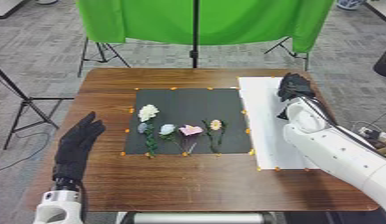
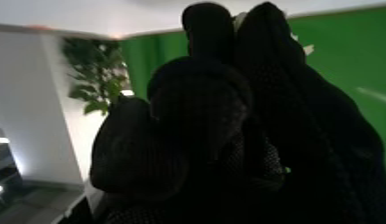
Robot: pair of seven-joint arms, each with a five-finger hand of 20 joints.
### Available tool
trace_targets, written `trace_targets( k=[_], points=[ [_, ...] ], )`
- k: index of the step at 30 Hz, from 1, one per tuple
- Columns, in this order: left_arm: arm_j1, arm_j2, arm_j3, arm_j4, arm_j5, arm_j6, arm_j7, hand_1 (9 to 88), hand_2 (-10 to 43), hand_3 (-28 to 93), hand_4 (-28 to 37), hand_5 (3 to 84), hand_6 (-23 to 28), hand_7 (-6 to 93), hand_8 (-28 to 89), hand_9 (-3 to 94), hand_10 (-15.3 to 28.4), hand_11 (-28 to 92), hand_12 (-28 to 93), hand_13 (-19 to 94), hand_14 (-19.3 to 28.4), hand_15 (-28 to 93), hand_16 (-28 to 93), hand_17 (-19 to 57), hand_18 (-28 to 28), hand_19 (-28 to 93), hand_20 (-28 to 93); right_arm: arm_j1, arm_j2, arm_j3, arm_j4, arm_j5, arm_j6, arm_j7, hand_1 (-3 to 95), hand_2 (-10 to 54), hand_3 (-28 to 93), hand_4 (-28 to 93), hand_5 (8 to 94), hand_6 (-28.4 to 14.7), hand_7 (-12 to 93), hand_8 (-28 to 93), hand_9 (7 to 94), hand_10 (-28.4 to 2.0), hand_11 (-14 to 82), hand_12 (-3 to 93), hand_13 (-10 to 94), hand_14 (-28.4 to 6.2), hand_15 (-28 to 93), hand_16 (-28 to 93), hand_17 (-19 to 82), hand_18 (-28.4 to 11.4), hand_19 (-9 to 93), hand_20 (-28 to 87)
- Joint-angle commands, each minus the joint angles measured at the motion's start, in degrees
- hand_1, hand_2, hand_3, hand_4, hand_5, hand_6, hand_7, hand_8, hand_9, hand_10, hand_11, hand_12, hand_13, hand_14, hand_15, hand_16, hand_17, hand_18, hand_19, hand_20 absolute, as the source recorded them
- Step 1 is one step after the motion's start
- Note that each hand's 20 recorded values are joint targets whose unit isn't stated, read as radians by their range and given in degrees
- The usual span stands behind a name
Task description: Arrange flowers
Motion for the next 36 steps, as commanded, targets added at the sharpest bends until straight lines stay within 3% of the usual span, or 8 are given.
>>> trace_targets(
  k=[1,6,11,21,30,36],
  points=[
    [0.87,-0.23,-0.16,0.11,0.16,-0.32,-0.02,21.9,-1.3,68,-25.0,41.4,3.7,6.5,-5,39.8,11.8,12,16,30,16.0,14,6,0.7,13.9,3,18,-5.88,7.81,3.92,-18.19,1.66,-6.18,-1.68,60.8,-9.5,57,-22,79.3,2.9,20,5,88.2,-8.6,8.4,30.8,92,-1.9,54,32,65,-10.0,93,48],
    [1.14,-0.34,-0.35,-0.09,0.19,-0.18,-0.11,22.0,-1.3,68,-25.0,41.4,3.7,6.4,-5,39.7,11.8,12,16,30,16.0,14,6,0.6,13.9,3,18,-11.95,13.08,7.18,-33.29,5.88,-13.53,-3.56,60.6,-9.5,57,-22,79.2,2.9,19,5,88.2,-8.7,7.7,31.3,92,-1.9,54,32,65,-10.1,93,49],
    [0.97,-0.4,-0.35,-0.15,0.36,-0.28,-0.33,22.0,-1.3,68,-25.0,41.4,3.8,6.3,-5,39.8,11.8,12,16,30,15.9,14,5,0.6,13.8,3,18,-14.68,14.11,7.0,-40.24,5.17,-17.78,-5.33,60.3,-9.5,57,-21,79.3,2.7,19,5,88.1,-8.8,7.4,31.5,92,-1.9,54,33,65,-10.0,93,49],
    [0.82,-0.63,-0.07,-0.09,0.53,-0.58,-0.45,22.0,-1.3,68,-24.9,41.4,3.8,6.3,-5,39.7,11.7,12,16,30,16.0,14,5,0.6,13.8,3,18,-17.29,13.29,6.06,-42.69,6.28,-18.36,-6.75,59.9,-9.5,57,-20,78.4,2.3,18,5,87.2,-9.5,6.8,31.1,92,-1.9,53,33,65,-10.0,93,49],
    [1.28,-0.73,-0.32,-0.28,0.52,-0.59,-0.42,21.9,-1.4,69,-24.6,41.3,3.8,6.3,-5,39.6,11.7,12,16,30,16.0,14,5,0.6,13.8,3,18,-19.12,14.22,8.33,-44.09,7.64,-20.78,-7.23,54.5,-9.5,55,-17,72.2,0.6,15,4,75.5,-12.2,15.2,18.3,91,-2.4,54,33,64,-10.0,93,49],
    [1.18,-0.79,-0.31,-0.27,0.66,-0.54,-0.55,22.0,-1.5,69,-24.4,41.3,3.8,6.3,-5,39.6,11.7,12,16,30,16.0,14,5,0.6,13.8,3,18,-21.33,15.29,12.03,-46.85,8.82,-25.03,-7.56,45.7,-9.5,65,-20,65.8,0.4,15,-9,69.9,-13.3,12.9,16.2,90,-2.8,54,33,63,-9.9,93,48]
  ],
)
